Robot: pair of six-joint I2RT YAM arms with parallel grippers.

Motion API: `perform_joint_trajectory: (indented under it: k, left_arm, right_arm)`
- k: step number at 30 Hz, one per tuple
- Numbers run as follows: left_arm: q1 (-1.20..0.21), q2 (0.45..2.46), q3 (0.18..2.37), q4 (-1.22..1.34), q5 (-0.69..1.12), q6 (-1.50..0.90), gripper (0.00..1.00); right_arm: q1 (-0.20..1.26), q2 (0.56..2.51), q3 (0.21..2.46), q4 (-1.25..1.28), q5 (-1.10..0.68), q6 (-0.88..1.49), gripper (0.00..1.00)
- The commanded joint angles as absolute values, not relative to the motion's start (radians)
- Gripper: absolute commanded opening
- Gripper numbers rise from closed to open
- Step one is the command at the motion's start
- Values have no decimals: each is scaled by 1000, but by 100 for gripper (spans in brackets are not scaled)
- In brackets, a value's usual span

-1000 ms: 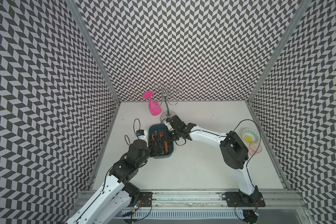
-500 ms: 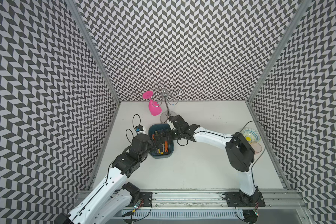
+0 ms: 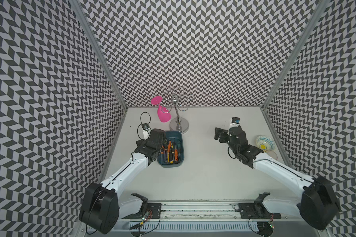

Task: Put the screwdriver on the desktop into the storage box
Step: Reset both arms

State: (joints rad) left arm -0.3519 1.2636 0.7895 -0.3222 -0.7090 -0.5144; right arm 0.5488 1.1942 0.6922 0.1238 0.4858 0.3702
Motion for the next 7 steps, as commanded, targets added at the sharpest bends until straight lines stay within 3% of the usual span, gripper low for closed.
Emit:
perform_joint_trajectory:
  k: [1, 7]
  left_arm:
    - [-303, 1316, 773, -180, -805, -443, 100]
    - [-163, 1256, 621, 110, -702, -368, 100]
  right_arm:
    - [486, 1138, 456, 529, 816, 202, 99]
    - [295, 1107, 345, 613, 758, 227, 100]
